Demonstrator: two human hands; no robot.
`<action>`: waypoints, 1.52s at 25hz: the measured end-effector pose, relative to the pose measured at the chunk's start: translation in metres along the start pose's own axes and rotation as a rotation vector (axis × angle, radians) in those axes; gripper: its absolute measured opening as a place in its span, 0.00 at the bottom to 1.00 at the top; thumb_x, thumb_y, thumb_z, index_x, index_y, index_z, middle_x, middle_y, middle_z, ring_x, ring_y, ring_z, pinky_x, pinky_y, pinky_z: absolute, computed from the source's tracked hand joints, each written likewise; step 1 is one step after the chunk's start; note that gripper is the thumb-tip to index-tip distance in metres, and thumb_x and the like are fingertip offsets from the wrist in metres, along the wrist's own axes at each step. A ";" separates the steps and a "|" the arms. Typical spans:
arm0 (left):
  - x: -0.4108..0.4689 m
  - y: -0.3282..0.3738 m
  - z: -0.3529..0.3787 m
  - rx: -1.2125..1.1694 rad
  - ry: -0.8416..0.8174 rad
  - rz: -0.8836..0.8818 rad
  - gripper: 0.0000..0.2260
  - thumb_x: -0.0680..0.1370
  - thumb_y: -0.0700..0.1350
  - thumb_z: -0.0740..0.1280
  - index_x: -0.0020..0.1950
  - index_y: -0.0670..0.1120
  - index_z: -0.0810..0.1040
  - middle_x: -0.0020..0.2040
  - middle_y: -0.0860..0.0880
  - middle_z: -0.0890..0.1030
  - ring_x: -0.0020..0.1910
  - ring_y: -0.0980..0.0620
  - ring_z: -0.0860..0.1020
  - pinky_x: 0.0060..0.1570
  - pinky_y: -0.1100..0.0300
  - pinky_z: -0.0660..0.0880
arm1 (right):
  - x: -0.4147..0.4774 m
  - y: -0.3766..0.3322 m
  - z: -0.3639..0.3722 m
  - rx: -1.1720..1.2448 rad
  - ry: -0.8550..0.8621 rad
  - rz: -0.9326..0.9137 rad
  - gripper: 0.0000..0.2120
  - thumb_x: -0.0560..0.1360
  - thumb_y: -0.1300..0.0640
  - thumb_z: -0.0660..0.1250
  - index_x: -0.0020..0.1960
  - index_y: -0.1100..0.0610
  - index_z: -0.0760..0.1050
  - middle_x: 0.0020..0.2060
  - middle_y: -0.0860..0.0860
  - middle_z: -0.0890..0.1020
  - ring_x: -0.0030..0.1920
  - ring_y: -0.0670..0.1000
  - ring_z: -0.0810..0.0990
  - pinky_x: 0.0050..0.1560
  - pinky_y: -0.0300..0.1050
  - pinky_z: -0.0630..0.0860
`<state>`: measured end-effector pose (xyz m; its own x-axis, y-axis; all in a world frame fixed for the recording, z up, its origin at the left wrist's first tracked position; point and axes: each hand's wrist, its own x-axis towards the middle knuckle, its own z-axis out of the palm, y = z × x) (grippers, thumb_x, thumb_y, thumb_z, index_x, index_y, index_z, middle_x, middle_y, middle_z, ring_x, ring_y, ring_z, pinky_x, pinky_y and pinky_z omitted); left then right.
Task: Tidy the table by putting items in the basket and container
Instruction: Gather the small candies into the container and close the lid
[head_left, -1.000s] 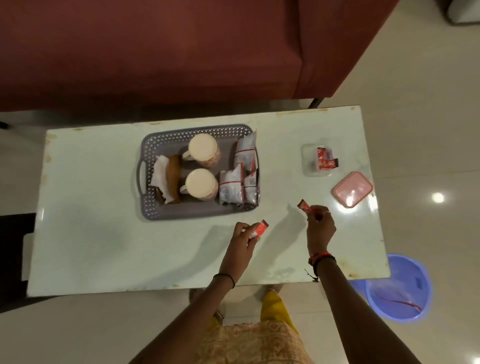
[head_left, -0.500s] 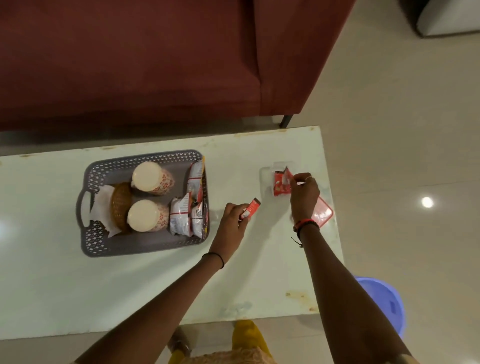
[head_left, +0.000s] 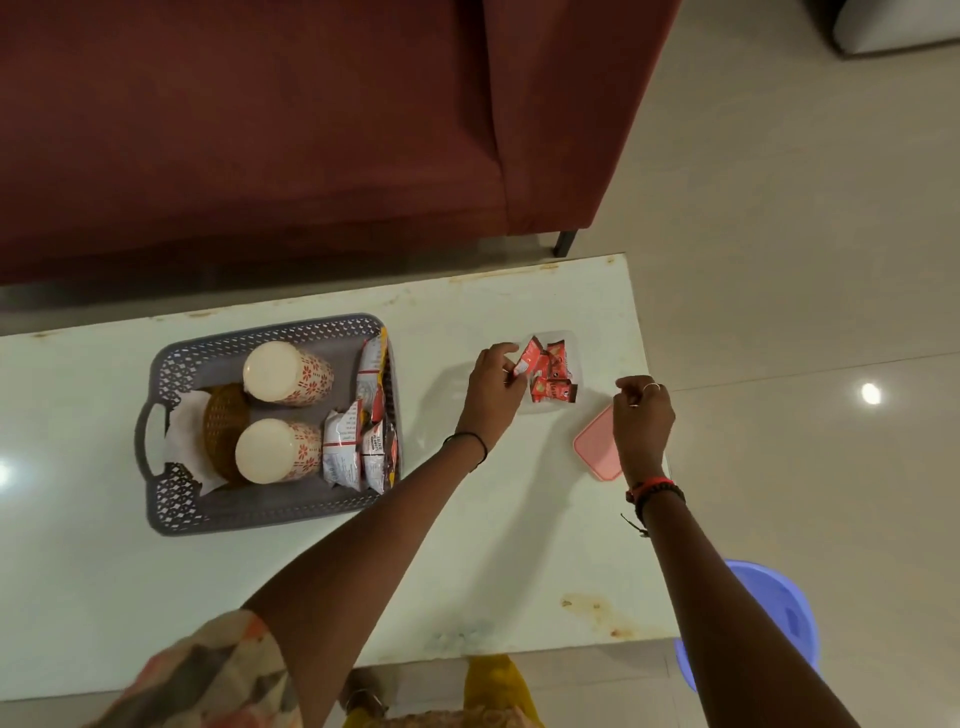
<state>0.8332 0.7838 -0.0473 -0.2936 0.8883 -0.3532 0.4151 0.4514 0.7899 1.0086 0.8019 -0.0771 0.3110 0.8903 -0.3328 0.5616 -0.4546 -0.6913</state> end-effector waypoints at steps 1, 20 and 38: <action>0.005 0.002 0.004 -0.012 -0.010 -0.020 0.16 0.76 0.39 0.65 0.63 0.41 0.71 0.54 0.38 0.77 0.50 0.45 0.77 0.54 0.54 0.76 | 0.001 0.003 -0.005 -0.053 -0.044 -0.016 0.14 0.72 0.71 0.59 0.54 0.64 0.78 0.53 0.62 0.78 0.54 0.59 0.77 0.49 0.36 0.67; 0.005 -0.014 0.030 -0.004 -0.098 -0.282 0.15 0.77 0.39 0.64 0.62 0.38 0.70 0.55 0.36 0.79 0.57 0.40 0.76 0.57 0.48 0.73 | 0.010 0.022 -0.026 -1.106 -0.510 -0.747 0.30 0.73 0.67 0.65 0.72 0.57 0.61 0.69 0.60 0.66 0.70 0.60 0.63 0.71 0.52 0.64; -0.087 -0.050 0.029 -0.030 -0.162 -0.314 0.13 0.78 0.40 0.63 0.62 0.39 0.70 0.56 0.37 0.78 0.54 0.42 0.78 0.47 0.57 0.74 | -0.053 -0.017 -0.065 -0.544 -0.207 -0.255 0.11 0.74 0.68 0.59 0.52 0.61 0.76 0.45 0.57 0.79 0.41 0.58 0.78 0.35 0.43 0.69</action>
<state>0.8633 0.6863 -0.0704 -0.2615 0.7094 -0.6545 0.3004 0.7043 0.6432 1.0325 0.7604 -0.0063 -0.0083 0.9346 -0.3555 0.9246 -0.1283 -0.3588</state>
